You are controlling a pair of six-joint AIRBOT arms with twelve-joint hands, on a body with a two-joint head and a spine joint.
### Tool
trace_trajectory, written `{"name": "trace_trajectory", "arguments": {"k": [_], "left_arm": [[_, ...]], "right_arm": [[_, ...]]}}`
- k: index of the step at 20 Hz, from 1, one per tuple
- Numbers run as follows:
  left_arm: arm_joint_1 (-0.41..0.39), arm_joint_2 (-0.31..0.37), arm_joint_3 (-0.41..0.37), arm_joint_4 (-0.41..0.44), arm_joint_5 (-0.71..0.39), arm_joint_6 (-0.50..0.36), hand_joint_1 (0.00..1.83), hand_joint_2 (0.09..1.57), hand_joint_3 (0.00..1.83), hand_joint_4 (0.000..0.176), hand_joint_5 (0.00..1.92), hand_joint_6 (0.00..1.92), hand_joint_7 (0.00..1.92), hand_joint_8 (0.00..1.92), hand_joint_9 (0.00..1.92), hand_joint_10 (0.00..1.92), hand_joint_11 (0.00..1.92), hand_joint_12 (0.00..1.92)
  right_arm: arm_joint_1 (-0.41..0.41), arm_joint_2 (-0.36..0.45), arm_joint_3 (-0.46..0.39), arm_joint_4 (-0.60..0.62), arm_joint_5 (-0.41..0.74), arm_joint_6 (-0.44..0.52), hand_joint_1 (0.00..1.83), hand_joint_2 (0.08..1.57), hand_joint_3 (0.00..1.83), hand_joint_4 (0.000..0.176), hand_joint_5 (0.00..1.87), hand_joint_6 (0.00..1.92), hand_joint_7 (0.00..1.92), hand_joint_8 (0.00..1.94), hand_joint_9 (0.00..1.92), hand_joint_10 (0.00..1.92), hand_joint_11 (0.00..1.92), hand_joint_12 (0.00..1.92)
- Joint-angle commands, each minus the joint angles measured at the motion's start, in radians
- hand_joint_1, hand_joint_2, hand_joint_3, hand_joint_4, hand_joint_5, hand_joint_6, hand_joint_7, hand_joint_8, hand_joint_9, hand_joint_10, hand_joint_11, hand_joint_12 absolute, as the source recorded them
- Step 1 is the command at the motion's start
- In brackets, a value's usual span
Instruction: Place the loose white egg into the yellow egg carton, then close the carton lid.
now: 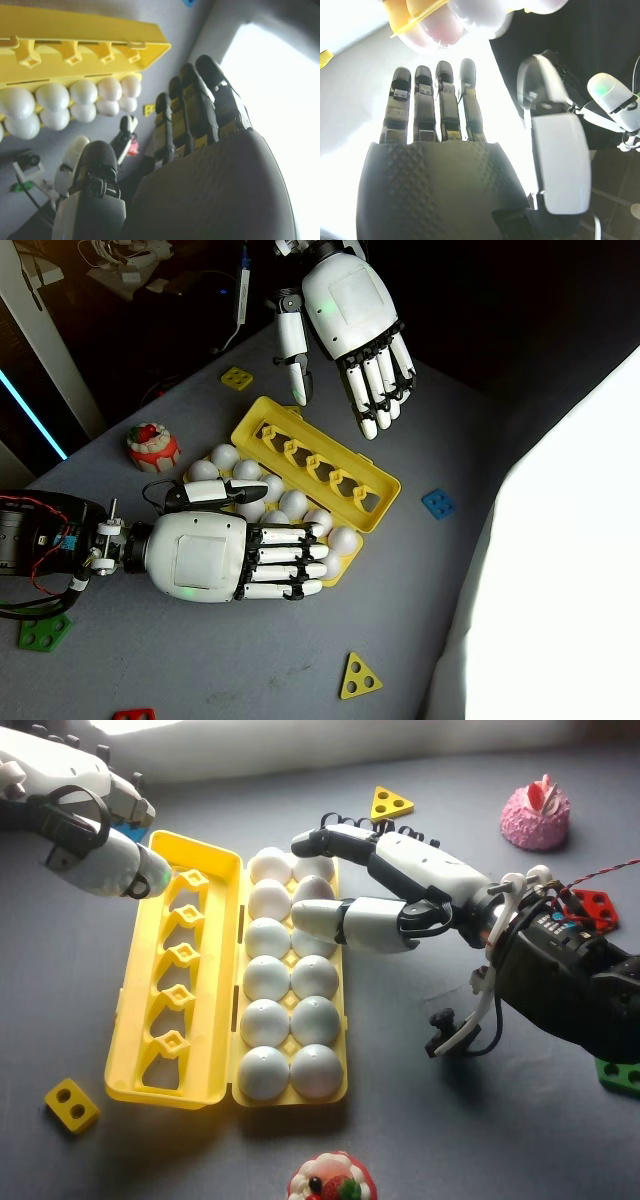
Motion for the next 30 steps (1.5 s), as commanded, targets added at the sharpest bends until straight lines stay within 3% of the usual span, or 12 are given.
{"name": "trace_trajectory", "arguments": {"k": [1,3,9,12,14,17,20,23,25,28,29,30], "left_arm": [[-0.012,0.004,0.005,0.053,-0.039,0.003,0.13,1.36,0.0,0.015,0.25,0.0,0.27,0.0,0.3,0.0,0.0,0.92],[-0.01,0.004,0.005,0.053,-0.039,0.003,0.13,1.35,0.0,0.019,0.26,0.0,0.28,0.01,0.31,0.01,0.0,0.94],[-0.008,0.004,0.006,0.038,-0.039,0.003,0.15,1.35,0.0,0.016,0.26,0.0,0.29,0.0,0.32,0.0,0.0,0.96],[0.003,0.004,0.033,-0.065,-0.038,0.003,0.14,1.35,0.0,0.024,0.25,0.0,0.29,0.0,0.32,0.0,0.0,0.94],[0.015,0.003,0.054,-0.141,-0.038,-0.001,0.18,1.35,0.0,0.012,0.27,0.01,0.29,0.0,0.32,0.0,0.0,0.95],[0.017,0.004,0.072,-0.18,-0.038,-0.056,0.15,1.35,0.0,0.022,0.25,0.0,0.28,0.0,0.31,0.0,0.0,0.95],[0.027,0.004,0.096,-0.239,-0.049,-0.136,0.18,1.35,0.0,0.008,0.27,0.01,0.31,0.01,0.33,0.01,0.0,1.0],[0.032,0.003,0.117,-0.237,-0.049,-0.238,0.14,1.36,0.0,0.024,0.26,0.0,0.31,0.0,0.34,0.01,0.0,0.97],[0.037,0.003,0.128,-0.228,-0.049,-0.281,0.22,1.35,0.0,0.009,0.26,0.0,0.3,0.0,0.34,0.01,0.0,0.94],[0.055,0.003,0.147,-0.21,-0.049,-0.377,0.3,1.33,0.0,0.0,0.26,0.0,0.28,0.0,0.35,0.01,0.0,1.04],[0.061,0.003,0.152,-0.21,-0.048,-0.399,0.22,1.33,0.0,0.03,0.26,0.0,0.3,0.01,0.36,0.01,0.0,1.05],[0.071,0.003,0.156,-0.21,-0.048,-0.429,0.19,1.32,0.0,0.041,0.26,0.0,0.34,0.02,0.39,0.02,0.0,1.07]], "right_arm": [[0.014,-0.001,0.002,-0.021,0.108,0.008,0.46,1.07,0.0,0.0,0.05,0.2,0.15,0.0,0.11,0.0,0.0,0.55],[0.016,-0.001,0.002,-0.021,0.11,0.008,0.47,1.04,0.0,0.0,0.01,0.06,0.1,0.0,0.09,0.0,0.0,0.47],[0.062,0.053,-0.005,-0.025,0.088,0.043,0.47,1.03,0.0,0.0,0.03,0.02,0.08,0.0,0.07,0.01,0.0,0.45],[0.081,0.096,-0.006,-0.054,0.066,0.024,0.48,1.04,0.0,0.0,0.05,0.02,0.09,0.0,0.08,0.01,0.0,0.4],[0.089,0.143,-0.012,-0.097,0.009,0.021,0.48,1.06,0.0,0.0,0.06,0.02,0.1,0.0,0.08,0.01,0.0,0.25],[0.098,0.209,-0.022,-0.166,-0.103,0.022,0.5,1.1,0.01,0.0,0.18,0.06,0.18,0.01,0.14,0.03,0.0,0.62],[0.098,0.272,-0.037,-0.305,-0.137,0.022,0.56,1.12,0.0,0.0,0.31,0.12,0.26,0.02,0.21,0.06,0.0,0.86],[0.094,0.336,-0.058,-0.501,-0.152,0.094,0.61,1.14,0.01,0.0,0.39,0.18,0.4,0.03,0.33,0.13,0.0,1.17],[0.084,0.372,-0.083,-0.604,-0.152,0.142,0.57,1.16,0.01,0.0,0.4,0.21,0.43,0.03,0.37,0.18,0.0,1.32],[0.078,0.427,-0.149,-0.742,-0.151,0.176,0.58,1.14,0.0,0.0,0.37,0.35,0.5,0.01,0.28,0.52,0.0,1.44],[0.078,0.443,-0.17,-0.754,-0.151,0.176,0.56,1.14,0.0,0.0,0.36,0.37,0.51,0.01,0.26,0.59,0.0,1.44],[0.077,0.46,-0.192,-0.762,-0.151,0.176,0.56,1.15,0.0,0.0,0.36,0.37,0.51,0.01,0.25,0.6,0.0,1.44]]}}
